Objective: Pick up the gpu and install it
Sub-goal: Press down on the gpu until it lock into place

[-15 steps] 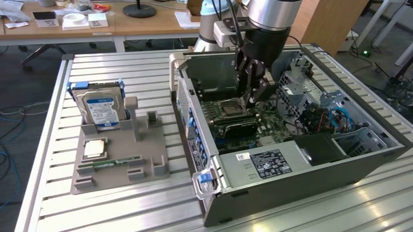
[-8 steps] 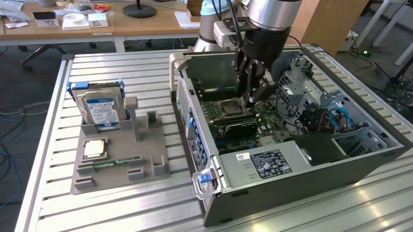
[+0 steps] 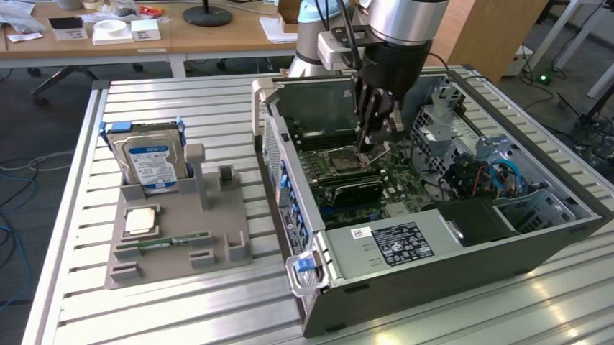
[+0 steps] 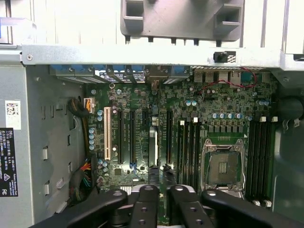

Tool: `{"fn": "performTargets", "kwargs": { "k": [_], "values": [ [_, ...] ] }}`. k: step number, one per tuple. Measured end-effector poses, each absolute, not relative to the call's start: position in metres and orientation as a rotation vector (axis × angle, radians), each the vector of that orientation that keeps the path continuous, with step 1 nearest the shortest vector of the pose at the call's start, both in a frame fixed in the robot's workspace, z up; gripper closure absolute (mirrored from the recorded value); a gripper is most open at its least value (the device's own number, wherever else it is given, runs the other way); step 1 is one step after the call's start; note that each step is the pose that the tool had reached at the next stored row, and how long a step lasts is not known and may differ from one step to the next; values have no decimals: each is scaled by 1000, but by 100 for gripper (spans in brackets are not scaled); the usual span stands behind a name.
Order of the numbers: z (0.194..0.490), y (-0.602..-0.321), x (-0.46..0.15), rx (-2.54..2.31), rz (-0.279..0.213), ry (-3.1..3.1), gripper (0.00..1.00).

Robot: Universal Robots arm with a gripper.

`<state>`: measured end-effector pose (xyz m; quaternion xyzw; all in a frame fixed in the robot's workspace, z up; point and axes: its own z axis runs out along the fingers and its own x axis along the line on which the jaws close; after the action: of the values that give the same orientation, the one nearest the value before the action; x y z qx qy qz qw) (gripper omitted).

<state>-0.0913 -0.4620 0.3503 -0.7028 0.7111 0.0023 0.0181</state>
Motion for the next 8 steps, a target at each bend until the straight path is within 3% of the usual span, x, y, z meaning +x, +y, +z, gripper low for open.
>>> {"fn": "performTargets", "kwargs": {
  "k": [1, 3, 8],
  "values": [
    [350, -462, -91, -2183, 7, 2209, 80],
    [350, -462, -91, -2183, 7, 2209, 89],
    [349, -462, -91, -2183, 7, 2209, 89]
  ]
}}
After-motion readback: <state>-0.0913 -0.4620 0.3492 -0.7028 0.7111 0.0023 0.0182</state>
